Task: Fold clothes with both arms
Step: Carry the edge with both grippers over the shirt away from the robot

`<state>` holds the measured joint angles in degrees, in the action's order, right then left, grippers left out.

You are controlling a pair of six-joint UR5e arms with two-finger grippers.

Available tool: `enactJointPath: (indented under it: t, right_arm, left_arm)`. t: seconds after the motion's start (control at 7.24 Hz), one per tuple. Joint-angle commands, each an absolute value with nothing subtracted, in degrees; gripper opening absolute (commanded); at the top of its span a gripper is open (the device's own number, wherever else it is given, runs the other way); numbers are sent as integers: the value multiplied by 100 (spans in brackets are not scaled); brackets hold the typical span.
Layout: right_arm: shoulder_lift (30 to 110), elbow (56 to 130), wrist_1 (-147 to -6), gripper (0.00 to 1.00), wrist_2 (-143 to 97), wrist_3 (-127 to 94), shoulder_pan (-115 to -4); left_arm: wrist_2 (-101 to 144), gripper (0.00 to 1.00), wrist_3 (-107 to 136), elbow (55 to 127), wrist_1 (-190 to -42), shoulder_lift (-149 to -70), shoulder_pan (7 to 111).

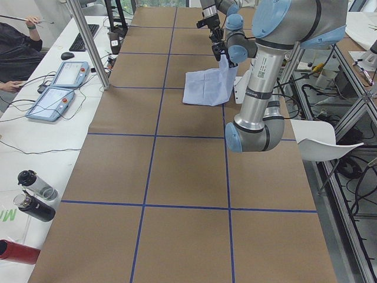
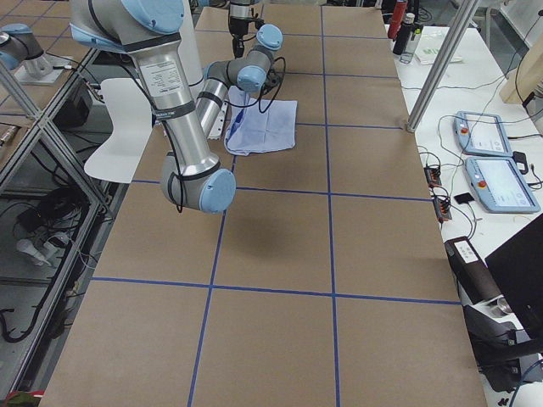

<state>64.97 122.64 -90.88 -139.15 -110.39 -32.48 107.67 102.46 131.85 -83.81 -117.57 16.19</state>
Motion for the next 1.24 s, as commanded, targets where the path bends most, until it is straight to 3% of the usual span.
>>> enactJointPath:
  t: [0.0, 0.41, 0.69, 1.1]
  right_arm:
    - [6478, 11788, -9079, 0, -13817, -10828, -3322]
    - [6460, 11453, -9062, 0, -13667, -10592, -3322]
    - [6180, 11006, -9035, 0, -13571, -10530, -3383]
    - [5696, 10058, -8626, 0, -13447, -10485, -3550]
  left_arm:
    - [10749, 0, 10204, 12667, -8708, -11760, 2037]
    - [10758, 0, 10204, 11886, -9542, -11760, 2503]
    - [10758, 0, 10213, 10991, -10463, -11760, 2636]
    - [10758, 0, 10204, 10758, -10687, -11760, 2716]
